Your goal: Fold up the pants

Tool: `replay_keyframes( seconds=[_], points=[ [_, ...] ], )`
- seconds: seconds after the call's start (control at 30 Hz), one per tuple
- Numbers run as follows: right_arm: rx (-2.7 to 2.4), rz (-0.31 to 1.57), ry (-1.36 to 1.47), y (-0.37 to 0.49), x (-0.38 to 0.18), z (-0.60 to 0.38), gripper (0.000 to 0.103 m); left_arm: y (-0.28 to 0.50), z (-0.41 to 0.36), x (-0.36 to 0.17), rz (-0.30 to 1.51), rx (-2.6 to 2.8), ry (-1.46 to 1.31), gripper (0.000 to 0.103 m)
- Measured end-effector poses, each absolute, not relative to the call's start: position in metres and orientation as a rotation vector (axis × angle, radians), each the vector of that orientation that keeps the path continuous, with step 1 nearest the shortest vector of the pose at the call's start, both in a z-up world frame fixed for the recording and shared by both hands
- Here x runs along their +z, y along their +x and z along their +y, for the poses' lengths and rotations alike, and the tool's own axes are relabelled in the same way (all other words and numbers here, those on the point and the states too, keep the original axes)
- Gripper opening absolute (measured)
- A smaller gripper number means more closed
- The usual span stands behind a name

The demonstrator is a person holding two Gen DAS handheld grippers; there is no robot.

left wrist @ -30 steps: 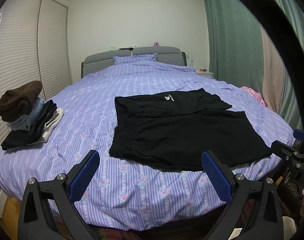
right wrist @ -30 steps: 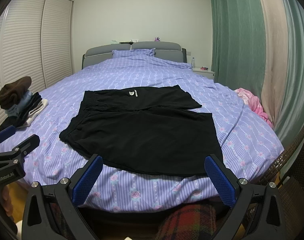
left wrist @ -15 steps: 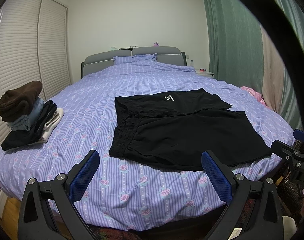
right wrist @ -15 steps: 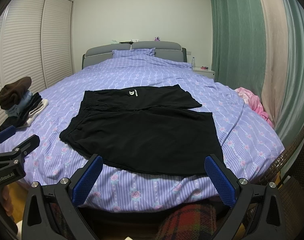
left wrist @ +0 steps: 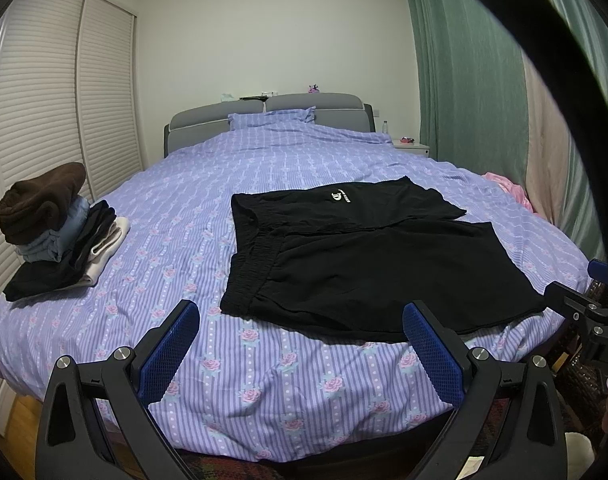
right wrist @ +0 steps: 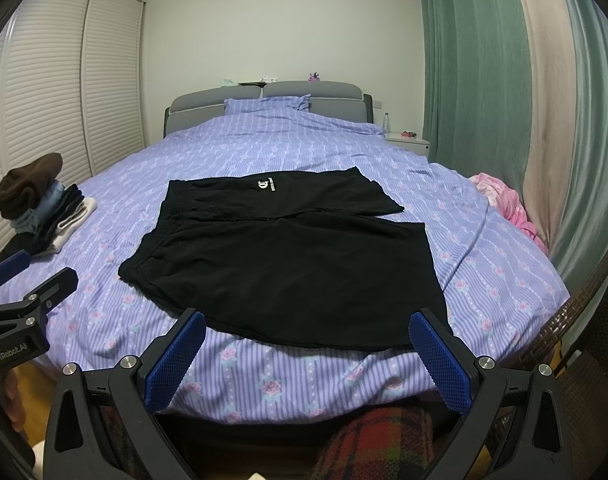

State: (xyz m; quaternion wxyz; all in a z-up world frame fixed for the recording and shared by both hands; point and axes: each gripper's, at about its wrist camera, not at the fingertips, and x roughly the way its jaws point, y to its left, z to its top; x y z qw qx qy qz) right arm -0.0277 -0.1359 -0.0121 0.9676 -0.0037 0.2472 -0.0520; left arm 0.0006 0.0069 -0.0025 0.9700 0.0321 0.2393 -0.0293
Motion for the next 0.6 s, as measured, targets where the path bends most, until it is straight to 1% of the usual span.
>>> replay_keyframes(
  seconds=[0.6],
  points=[
    [-0.104, 0.511, -0.005, -0.0270, -0.0146, -0.1357, 0.103, 0.0006, 0.0082, -0.0037, 0.485, -0.056, 0.065, 0.103]
  ],
)
